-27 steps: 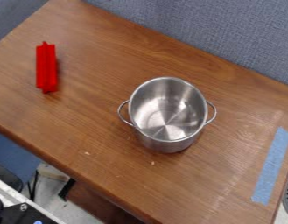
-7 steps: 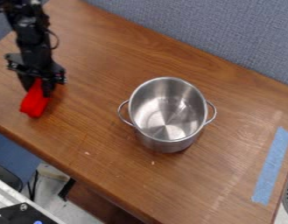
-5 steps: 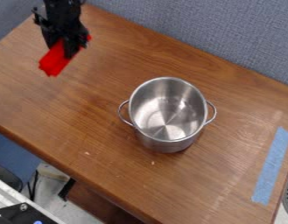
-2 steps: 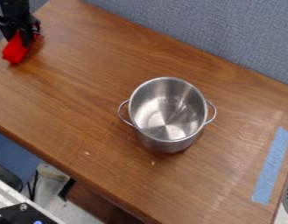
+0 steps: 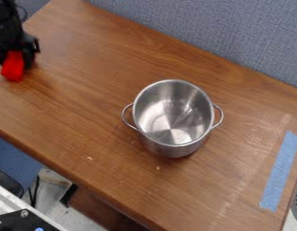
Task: Put the red object in the metal pot
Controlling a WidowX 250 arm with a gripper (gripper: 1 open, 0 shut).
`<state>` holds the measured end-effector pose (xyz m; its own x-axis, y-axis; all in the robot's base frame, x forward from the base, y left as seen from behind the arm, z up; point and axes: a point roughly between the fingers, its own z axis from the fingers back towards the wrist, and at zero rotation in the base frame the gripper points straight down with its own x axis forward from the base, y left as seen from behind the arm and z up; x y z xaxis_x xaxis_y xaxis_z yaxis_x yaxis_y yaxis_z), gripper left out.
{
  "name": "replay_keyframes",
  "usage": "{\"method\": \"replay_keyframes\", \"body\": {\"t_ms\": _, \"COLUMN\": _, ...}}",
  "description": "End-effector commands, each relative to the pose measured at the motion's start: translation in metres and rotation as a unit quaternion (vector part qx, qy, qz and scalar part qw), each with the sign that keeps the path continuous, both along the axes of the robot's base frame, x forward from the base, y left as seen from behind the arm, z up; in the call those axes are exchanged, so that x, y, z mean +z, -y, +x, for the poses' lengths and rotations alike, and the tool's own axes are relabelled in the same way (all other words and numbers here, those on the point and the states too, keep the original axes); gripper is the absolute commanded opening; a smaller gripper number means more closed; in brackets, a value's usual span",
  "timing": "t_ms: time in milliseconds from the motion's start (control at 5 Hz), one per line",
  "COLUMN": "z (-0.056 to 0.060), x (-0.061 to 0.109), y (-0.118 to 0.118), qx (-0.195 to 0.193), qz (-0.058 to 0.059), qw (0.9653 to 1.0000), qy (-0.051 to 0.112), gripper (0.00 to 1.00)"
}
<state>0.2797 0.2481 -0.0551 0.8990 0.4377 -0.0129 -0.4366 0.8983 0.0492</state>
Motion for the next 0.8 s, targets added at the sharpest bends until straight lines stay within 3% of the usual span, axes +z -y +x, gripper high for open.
{"method": "replay_keyframes", "body": {"t_ms": 0, "z": -0.009, "x": 0.001, "y": 0.052, "qx": -0.072, "qz": -0.001, "qw": 0.9974, "qy": 0.004, "gripper": 0.0}}
{"method": "replay_keyframes", "body": {"t_ms": 200, "z": 0.004, "x": 0.008, "y": 0.069, "qx": -0.063, "qz": 0.009, "qw": 0.9979, "qy": 0.012, "gripper": 0.0}}
{"method": "replay_keyframes", "body": {"t_ms": 600, "z": 0.015, "x": 0.036, "y": 0.097, "qx": -0.025, "qz": 0.016, "qw": 0.9994, "qy": 0.016, "gripper": 0.0}}
